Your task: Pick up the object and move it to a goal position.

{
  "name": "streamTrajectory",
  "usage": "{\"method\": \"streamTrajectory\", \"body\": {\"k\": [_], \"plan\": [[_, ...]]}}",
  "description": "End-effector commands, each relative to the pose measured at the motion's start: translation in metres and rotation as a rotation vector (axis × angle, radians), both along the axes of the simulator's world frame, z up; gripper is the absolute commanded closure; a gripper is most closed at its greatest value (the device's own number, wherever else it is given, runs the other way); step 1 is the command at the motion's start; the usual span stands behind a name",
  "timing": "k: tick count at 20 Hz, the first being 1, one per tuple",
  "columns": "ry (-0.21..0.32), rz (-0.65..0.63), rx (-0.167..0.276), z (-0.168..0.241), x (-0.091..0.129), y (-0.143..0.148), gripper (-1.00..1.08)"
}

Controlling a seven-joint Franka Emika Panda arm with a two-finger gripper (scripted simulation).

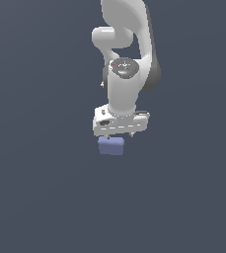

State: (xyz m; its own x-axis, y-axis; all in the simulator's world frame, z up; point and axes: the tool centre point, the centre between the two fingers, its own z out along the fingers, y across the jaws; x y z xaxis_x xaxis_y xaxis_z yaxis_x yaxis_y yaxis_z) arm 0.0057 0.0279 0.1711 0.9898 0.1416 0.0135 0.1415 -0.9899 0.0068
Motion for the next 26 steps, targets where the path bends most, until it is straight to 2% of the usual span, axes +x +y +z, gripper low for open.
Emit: {"method": "streamTrajectory", "body": {"k": [1, 8, 26], "plan": [[0.001, 0.030, -0.001, -0.001, 0.000, -0.001, -0.92], [0.003, 0.160, -0.002, -0.004, -0.002, -0.005, -0.92], [0.011, 0.616, -0.006, -0.013, -0.007, -0.017, -0.92]]}}
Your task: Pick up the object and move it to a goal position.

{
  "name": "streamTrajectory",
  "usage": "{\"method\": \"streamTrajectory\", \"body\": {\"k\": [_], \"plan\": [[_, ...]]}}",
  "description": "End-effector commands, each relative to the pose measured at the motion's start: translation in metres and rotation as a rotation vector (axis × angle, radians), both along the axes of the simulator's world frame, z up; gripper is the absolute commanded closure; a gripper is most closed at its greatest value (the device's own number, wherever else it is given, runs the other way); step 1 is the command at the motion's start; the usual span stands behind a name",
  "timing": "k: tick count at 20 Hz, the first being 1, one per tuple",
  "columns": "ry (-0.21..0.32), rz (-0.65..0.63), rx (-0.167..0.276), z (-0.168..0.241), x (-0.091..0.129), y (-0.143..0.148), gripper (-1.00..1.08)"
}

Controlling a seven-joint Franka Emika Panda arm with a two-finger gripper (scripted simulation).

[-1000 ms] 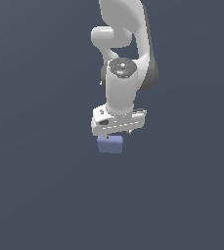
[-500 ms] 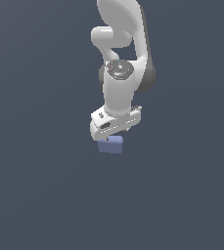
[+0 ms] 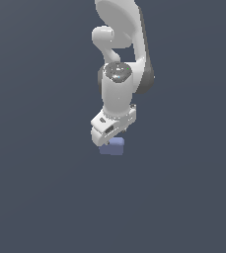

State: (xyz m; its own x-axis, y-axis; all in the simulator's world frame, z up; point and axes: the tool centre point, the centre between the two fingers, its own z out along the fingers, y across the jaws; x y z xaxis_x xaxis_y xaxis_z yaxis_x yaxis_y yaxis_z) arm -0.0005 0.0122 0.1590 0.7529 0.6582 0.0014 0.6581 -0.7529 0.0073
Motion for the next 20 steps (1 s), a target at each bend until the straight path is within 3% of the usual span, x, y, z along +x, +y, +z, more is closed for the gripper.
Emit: {"method": "streamTrajectory", "body": {"k": [1, 20], "plan": [[0.001, 0.066, 0.000, -0.001, -0.001, -0.002, -0.92], [0.006, 0.549, 0.001, -0.010, -0.006, -0.013, -0.92]]}}
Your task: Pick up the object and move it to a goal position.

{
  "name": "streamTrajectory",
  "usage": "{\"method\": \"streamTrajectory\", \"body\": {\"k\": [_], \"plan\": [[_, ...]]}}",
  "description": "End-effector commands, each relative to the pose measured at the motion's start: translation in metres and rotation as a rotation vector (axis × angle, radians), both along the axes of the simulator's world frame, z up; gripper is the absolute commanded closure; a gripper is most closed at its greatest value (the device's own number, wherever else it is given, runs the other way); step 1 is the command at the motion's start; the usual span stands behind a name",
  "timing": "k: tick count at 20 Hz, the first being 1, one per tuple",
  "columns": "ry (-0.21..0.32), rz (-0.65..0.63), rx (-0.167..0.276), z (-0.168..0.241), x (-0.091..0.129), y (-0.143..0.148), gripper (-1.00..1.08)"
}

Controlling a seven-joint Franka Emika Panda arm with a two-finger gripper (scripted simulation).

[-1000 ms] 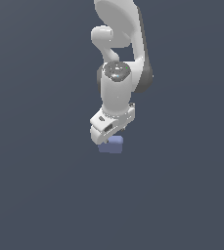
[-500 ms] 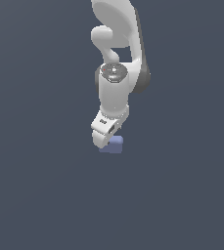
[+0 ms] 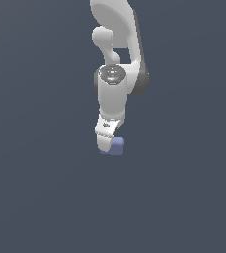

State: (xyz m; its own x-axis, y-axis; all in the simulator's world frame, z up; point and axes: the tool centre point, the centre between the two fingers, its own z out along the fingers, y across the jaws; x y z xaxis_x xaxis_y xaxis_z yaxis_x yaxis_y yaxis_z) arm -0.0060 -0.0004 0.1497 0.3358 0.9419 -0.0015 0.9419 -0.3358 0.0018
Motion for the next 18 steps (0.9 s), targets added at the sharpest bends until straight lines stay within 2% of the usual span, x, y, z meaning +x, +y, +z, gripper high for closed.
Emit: {"method": "streamTrajectory", "body": {"k": [1, 9, 18], "plan": [[0.000, 0.062, 0.000, -0.0010, -0.0007, -0.0014, -0.92], [0.001, 0.196, 0.001, -0.0032, -0.0021, -0.0045, -0.92], [0.001, 0.249, 0.002, -0.0040, -0.0027, -0.0057, -0.92]]}}
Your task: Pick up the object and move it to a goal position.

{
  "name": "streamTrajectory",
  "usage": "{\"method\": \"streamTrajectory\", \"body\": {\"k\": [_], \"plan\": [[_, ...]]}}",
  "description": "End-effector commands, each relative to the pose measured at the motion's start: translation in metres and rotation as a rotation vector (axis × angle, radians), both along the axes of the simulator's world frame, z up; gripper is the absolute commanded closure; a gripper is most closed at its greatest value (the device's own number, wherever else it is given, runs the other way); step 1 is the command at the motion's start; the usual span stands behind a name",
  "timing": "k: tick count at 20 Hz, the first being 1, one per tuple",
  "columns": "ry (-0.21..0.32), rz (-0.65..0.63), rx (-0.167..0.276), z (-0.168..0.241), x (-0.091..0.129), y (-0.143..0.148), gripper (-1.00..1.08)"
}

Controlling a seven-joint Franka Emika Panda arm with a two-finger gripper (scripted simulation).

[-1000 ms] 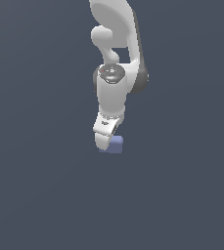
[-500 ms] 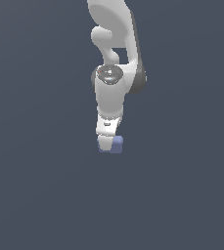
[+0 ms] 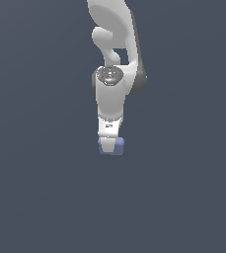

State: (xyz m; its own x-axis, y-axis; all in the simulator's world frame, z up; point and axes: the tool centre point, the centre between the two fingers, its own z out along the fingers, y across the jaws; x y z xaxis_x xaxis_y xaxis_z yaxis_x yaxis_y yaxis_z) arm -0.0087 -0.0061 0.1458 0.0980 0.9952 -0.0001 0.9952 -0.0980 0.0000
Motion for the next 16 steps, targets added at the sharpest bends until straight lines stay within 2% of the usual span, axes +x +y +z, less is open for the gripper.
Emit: {"method": "streamTrajectory", "body": {"k": [1, 16], "plan": [[0.000, 0.000, 0.000, 0.000, 0.000, 0.000, -0.92], [0.000, 0.005, 0.001, -0.049, -0.001, 0.000, -0.92]]}}
